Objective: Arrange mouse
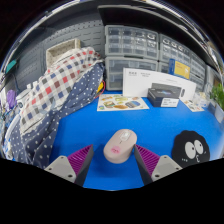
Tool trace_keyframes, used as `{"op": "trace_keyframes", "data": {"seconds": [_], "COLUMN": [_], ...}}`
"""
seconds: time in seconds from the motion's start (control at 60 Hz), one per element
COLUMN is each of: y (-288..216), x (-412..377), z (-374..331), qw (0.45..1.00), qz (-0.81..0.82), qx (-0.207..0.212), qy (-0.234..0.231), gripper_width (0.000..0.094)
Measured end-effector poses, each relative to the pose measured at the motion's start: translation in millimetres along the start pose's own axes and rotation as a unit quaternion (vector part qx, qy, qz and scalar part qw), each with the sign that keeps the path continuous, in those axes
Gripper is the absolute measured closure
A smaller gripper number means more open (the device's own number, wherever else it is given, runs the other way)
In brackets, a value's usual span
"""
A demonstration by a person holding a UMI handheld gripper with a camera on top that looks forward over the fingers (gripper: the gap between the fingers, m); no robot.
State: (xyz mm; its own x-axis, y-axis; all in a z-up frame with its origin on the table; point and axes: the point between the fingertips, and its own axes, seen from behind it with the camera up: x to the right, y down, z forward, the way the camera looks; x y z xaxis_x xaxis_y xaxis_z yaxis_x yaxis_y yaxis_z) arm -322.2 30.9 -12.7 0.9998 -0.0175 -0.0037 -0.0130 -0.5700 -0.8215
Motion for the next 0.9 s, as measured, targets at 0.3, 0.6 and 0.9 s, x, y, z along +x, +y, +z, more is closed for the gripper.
{"op": "trace_keyframes", "data": {"seconds": [0.3,0.6,0.9], "y": [-19,-18,-16], "x": [-9,6,5], "z": [28,29,28], "qw": [1.000,1.000,0.997], "qz": [-0.006,-0.007,-0.021], "qx": [-0.013,-0.017,-0.059], "qy": [-0.011,-0.007,-0.044], "gripper_width": [0.0176,0.0481,0.0600]}}
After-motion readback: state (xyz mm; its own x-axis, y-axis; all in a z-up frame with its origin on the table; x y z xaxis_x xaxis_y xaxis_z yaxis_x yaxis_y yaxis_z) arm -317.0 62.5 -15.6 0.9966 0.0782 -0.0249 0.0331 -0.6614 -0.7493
